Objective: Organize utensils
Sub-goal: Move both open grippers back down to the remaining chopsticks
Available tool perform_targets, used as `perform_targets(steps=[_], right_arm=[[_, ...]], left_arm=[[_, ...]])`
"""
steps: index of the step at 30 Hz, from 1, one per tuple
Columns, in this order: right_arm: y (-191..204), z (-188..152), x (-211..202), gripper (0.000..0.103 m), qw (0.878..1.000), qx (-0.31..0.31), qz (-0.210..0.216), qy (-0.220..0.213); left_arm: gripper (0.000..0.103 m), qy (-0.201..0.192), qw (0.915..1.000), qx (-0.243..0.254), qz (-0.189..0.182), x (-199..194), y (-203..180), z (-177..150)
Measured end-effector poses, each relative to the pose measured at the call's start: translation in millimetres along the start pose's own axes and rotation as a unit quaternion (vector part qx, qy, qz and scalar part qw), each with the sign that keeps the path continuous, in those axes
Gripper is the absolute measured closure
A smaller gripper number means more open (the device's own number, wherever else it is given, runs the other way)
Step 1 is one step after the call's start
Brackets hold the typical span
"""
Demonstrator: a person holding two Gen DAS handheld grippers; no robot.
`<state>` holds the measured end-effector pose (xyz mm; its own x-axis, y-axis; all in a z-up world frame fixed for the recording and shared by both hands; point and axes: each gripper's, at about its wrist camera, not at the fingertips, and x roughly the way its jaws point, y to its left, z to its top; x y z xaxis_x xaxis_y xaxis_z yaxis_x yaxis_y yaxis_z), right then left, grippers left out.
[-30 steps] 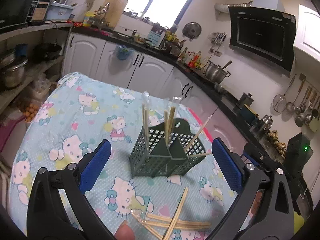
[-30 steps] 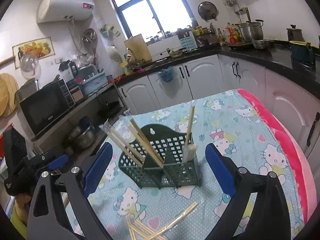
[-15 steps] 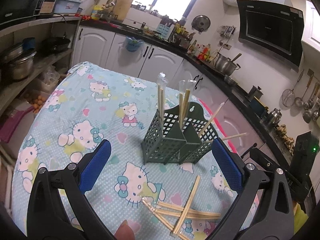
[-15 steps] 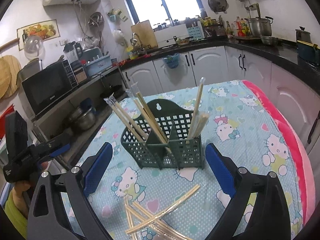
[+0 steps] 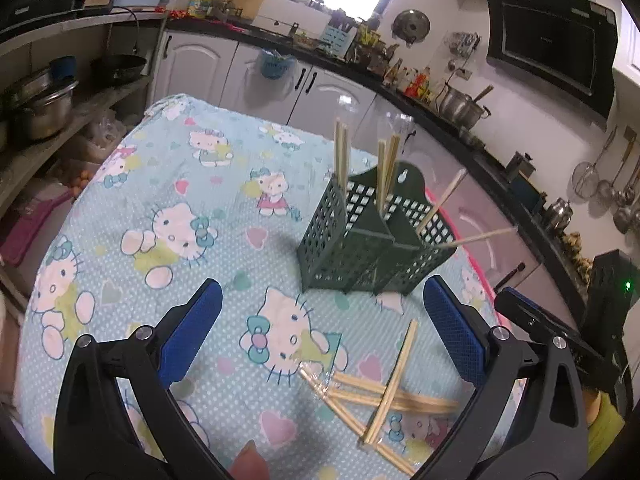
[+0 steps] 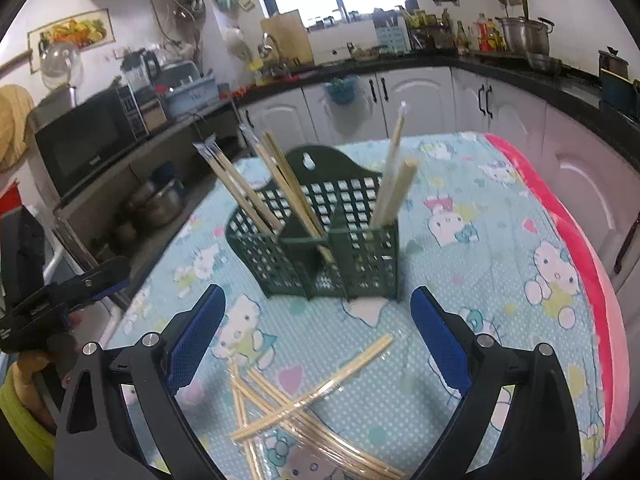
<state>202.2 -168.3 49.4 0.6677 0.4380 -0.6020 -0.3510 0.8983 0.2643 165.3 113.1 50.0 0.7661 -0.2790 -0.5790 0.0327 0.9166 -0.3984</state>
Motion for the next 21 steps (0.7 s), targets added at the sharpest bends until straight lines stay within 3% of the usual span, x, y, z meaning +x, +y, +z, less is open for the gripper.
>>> perform_targets(steps=[12, 21], right_arm=[[-18, -26, 30, 0.013, 0.998, 0.005, -0.036, 0.060], [-26, -37, 44, 0.029, 0.995, 0.004, -0.041, 0.089]], left_arm=[[0.011, 0.051, 0.9987, -0.005, -0.006, 20, 8, -29], [0.049, 0.118, 0.9921, -0.027, -0.031, 41, 21, -58]])
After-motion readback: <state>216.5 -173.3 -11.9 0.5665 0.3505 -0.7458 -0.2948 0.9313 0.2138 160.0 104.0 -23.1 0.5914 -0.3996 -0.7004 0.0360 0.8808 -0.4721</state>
